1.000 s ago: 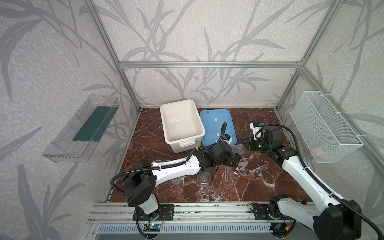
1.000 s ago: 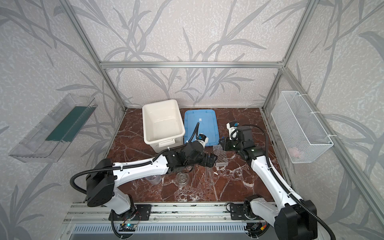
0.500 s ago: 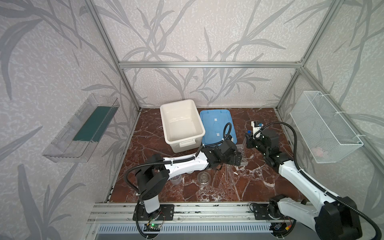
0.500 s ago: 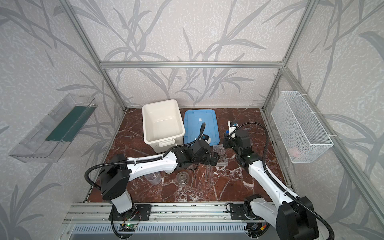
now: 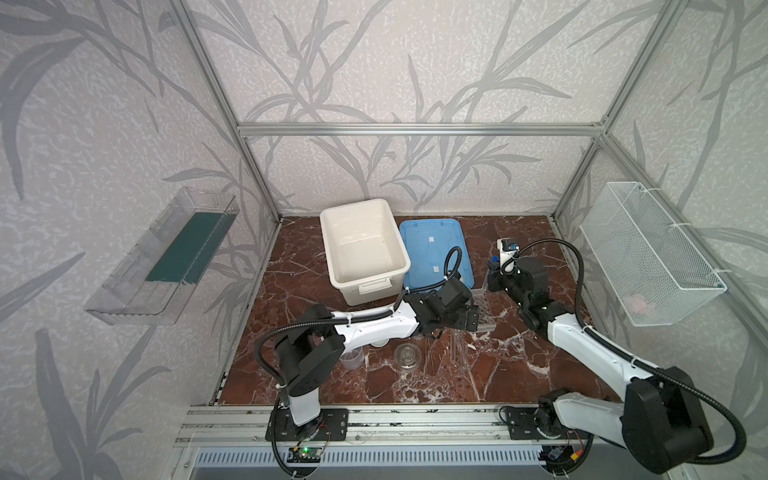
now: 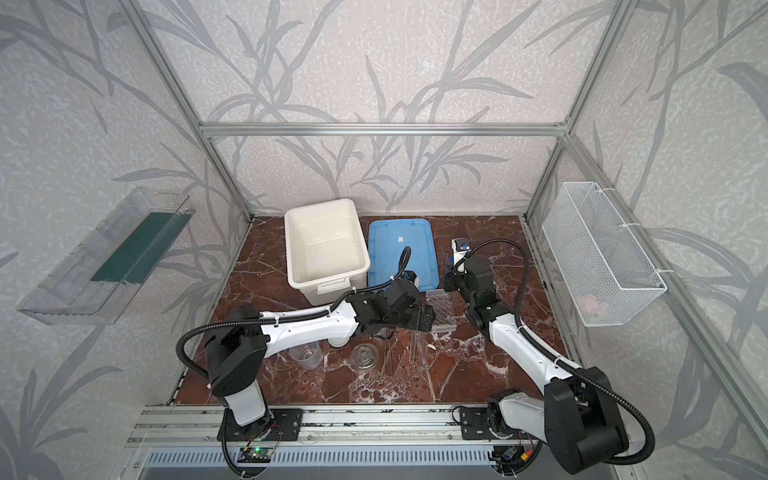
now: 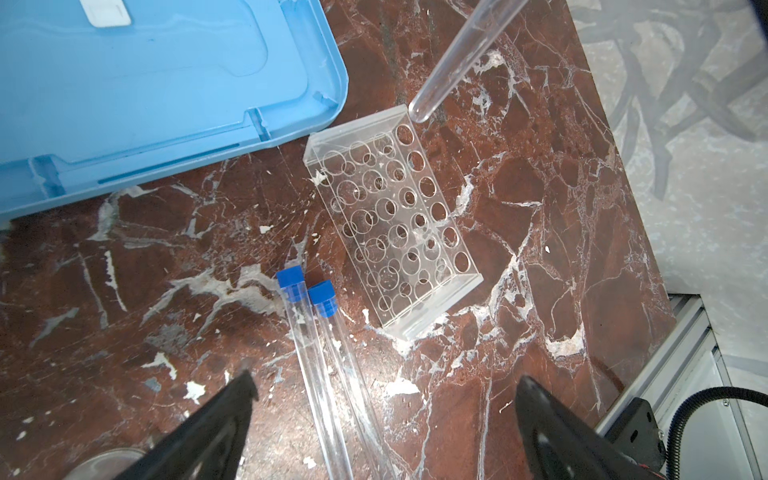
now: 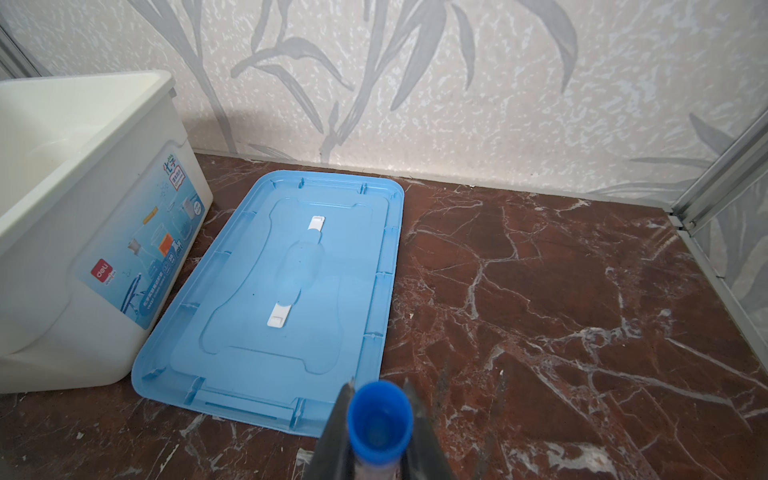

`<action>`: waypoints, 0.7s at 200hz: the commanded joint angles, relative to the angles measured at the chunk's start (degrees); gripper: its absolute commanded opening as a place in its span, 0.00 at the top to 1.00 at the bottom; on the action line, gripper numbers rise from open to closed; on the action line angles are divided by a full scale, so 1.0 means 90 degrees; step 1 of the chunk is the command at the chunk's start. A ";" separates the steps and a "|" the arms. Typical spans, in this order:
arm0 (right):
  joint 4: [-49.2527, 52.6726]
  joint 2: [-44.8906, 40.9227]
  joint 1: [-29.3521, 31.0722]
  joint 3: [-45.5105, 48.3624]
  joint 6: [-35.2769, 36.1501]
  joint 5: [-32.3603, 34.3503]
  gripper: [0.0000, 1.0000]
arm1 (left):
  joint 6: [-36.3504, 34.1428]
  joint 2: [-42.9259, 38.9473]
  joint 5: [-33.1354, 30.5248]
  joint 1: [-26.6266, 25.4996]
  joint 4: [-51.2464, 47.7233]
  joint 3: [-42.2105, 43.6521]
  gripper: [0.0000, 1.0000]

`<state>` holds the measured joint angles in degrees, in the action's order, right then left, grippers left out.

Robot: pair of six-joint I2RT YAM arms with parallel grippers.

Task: Organize the chemistry lab equipment
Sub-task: 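Open the left gripper to release the tube to the right gripper, then lower the tube into a hole of the clear rack with the right gripper and release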

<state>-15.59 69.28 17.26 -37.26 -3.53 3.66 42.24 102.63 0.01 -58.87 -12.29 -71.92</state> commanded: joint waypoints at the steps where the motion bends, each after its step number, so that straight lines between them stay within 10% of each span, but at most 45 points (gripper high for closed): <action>1: -0.0326 0.0037 0.0046 0.0086 -0.0016 0.0128 0.83 | 0.0126 0.0136 -0.0023 -0.0001 -0.0063 -0.0146 0.01; 140: -0.0627 0.0639 0.0103 0.0402 -0.0194 0.0228 0.82 | 0.0273 0.0230 -0.0030 -0.0011 -0.0044 -0.0041 0.01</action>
<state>-18.98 73.67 17.63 -34.52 -4.25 4.95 43.66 103.98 0.75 -58.87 -12.23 -71.92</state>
